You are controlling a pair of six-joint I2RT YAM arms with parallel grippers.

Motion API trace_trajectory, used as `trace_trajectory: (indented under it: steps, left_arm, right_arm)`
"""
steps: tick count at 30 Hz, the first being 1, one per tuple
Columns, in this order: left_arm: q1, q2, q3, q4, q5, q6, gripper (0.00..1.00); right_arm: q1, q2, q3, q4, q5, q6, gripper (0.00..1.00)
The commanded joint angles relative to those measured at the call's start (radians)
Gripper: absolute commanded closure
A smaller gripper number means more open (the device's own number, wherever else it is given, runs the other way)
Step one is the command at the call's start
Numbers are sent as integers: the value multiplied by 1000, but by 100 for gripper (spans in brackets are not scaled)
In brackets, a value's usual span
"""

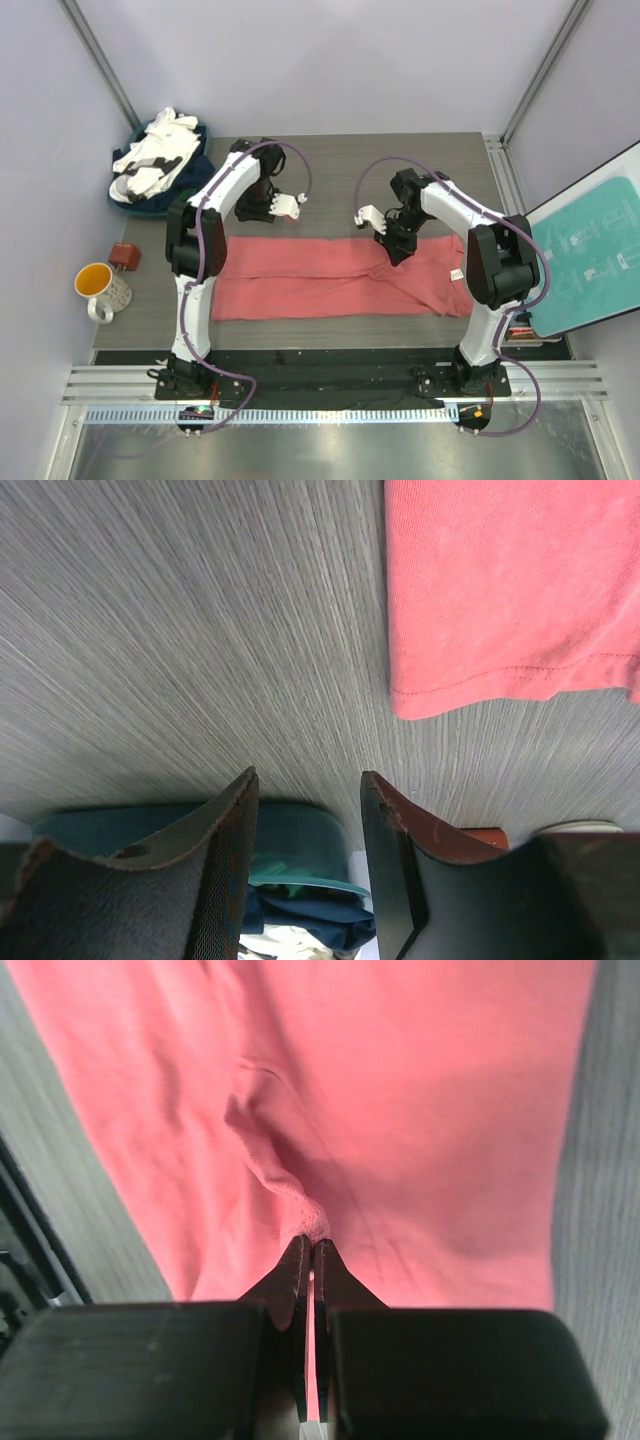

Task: Fold and stack the t-shirts
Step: Fold the other side of the tshirt into a rectangle

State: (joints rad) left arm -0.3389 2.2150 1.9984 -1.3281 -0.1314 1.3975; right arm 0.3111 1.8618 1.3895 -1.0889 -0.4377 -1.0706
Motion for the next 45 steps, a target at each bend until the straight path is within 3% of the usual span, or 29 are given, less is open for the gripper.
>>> trace_trajectory:
  steps: [1, 20, 23, 24, 29, 34, 43, 45]
  left_arm:
    - [-6, 8, 43, -335, -22, 24, 54]
    - [-29, -8, 19, -322, -36, 52, 54]
    - [-34, -28, -7, -313, -36, 52, 54]
    - [-34, -31, -16, -312, -39, 52, 54]
    - [-37, -38, -36, -303, -47, 49, 54]
    - [-38, -37, -20, -304, -47, 47, 54]
    - [-37, -60, -65, -272, -57, 14, 54]
    - [-38, -64, -82, -254, -54, -3, 54]
  right_arm:
    - [31, -73, -7, -55, -45, -11, 99]
    - [252, -279, -230, -124, -79, 23, 99]
    - [284, -286, -253, -128, -82, 23, 87]
    - [289, -288, -254, -128, -85, 21, 78]
    - [289, -286, -225, -105, -52, 35, 63]
    - [214, -259, -162, -57, 5, 76, 62]
    - [-94, -102, -96, 147, 207, 153, 73]
    - [-130, -66, -89, 188, 229, 153, 80]
